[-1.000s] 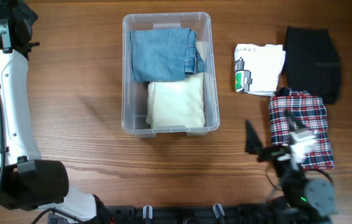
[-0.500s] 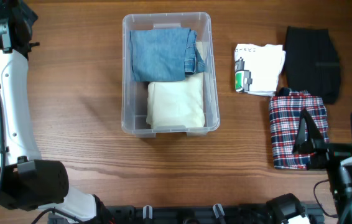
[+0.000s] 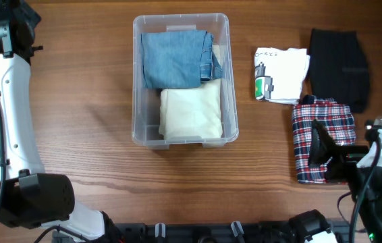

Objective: Pack container

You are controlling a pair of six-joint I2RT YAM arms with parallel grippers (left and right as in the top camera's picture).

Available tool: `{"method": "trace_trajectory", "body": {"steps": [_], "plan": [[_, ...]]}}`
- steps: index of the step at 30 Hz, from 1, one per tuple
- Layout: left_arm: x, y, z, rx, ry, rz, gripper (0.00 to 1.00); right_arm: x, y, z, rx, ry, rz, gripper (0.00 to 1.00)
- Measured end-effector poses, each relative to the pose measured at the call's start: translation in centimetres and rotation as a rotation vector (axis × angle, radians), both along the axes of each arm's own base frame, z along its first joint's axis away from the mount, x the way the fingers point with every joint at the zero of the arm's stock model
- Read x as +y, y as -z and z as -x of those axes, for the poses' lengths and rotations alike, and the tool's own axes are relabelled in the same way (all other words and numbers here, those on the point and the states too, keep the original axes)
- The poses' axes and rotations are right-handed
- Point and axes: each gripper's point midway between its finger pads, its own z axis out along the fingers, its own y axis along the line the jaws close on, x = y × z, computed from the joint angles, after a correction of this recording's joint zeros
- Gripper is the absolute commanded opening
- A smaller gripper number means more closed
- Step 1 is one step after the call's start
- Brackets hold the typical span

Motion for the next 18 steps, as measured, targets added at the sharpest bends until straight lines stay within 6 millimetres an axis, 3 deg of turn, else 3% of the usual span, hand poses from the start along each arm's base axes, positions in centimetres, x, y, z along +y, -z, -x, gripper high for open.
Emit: {"method": "trace_trajectory", "body": {"steps": [5,13,18], "plan": [[0.0,0.0,0.0,0.0,0.0,0.0,1.0,-0.3,3.0,1.4,0.134,0.021,-0.026,1.0],[0.0,0.0,0.0,0.0,0.0,0.0,1.0,-0.5,4.2,2.0,0.193,0.076,-0.108,1.0],[0.0,0.0,0.0,0.0,0.0,0.0,1.0,-0.9,6.6,1.8,0.33,0.145,-0.097,1.0]]}}
